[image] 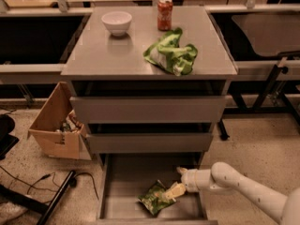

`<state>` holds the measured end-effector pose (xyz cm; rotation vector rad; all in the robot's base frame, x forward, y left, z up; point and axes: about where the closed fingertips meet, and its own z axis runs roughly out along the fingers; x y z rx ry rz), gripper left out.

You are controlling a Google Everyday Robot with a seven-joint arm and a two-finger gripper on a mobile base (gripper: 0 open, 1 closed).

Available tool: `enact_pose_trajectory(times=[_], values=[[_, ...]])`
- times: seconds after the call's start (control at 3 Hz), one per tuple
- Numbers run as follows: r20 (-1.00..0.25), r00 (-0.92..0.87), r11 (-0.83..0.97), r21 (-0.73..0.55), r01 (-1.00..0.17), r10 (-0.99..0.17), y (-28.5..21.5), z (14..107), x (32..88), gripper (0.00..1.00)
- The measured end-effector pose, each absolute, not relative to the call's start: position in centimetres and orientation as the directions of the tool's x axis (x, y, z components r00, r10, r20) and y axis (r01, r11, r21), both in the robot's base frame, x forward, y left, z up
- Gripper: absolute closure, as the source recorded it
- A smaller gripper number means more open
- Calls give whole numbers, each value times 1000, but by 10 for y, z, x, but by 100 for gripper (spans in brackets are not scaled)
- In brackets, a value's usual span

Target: Place green jalapeno chip bag into bottom drawer

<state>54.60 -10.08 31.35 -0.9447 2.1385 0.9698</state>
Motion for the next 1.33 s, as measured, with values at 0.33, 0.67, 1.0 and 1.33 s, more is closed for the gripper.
enact_pose_trajectory(times=[0.33,0.67,1.0,1.33], values=[[-748,-464,401,286,-871,-474,-115,359,504,0],[-713,-397,325,246,-913,-578,-133,416,443,0],[-656,-381,304,234,-923,-651,-145,467,389,0],[-573,-371,311,203,-928,-731,-137,507,354,0]])
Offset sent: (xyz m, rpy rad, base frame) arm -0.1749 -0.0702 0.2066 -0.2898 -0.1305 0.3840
